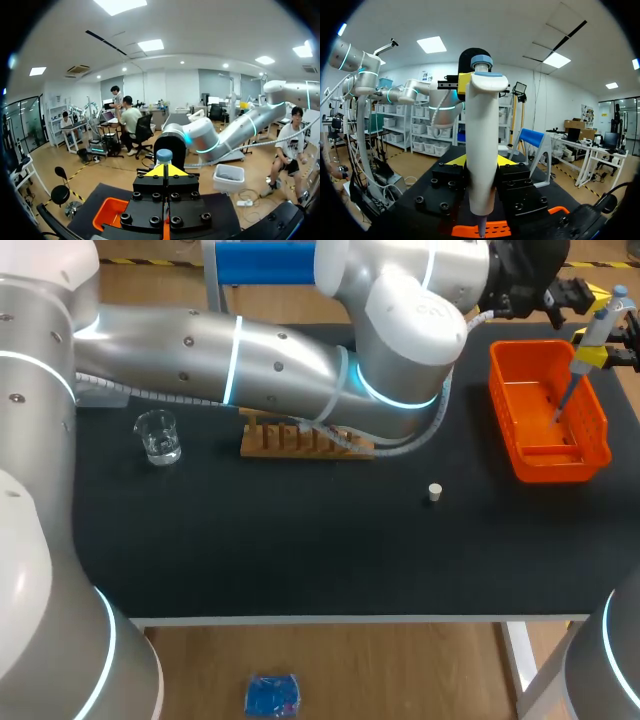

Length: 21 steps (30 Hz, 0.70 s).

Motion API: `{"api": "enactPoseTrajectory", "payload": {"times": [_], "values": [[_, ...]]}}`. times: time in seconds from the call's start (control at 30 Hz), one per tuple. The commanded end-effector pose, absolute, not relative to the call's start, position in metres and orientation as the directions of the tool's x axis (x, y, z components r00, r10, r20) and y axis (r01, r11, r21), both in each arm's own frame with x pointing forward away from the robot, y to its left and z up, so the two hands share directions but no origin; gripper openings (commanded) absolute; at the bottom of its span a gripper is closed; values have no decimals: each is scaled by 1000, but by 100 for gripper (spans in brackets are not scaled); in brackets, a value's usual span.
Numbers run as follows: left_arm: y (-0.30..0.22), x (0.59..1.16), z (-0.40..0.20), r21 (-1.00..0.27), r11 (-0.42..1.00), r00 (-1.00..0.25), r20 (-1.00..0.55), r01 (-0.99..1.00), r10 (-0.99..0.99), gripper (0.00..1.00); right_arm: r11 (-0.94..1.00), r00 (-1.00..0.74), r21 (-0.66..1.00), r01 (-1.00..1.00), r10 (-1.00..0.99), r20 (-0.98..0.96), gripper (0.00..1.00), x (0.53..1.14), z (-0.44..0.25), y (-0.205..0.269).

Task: Invert the test tube, pick up the pipette, mount the tip to pipette, aspirate from beaker and dispense into the tube, eject the tip, return the pipette, and cap with the stopper.

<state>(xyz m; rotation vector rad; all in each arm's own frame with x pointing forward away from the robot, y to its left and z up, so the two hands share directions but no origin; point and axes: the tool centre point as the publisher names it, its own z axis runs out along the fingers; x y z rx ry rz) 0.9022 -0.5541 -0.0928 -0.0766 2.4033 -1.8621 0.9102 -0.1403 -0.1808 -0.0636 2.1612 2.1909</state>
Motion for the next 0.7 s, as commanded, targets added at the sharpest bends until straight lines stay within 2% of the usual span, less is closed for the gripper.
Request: {"api": "enactPoseTrajectory", "payload": {"times": [0.03, 0.7], "values": [[-557, 903, -100, -994, 108, -994, -43, 32, -105, 0, -13, -997, 997, -75, 13, -75, 0, 911, -181, -141], [-559, 904, -113, -992, 127, -994, -14, 0, -111, 0, -13, -997, 997, -75, 13, -75, 0, 911, -181, -141]]}}
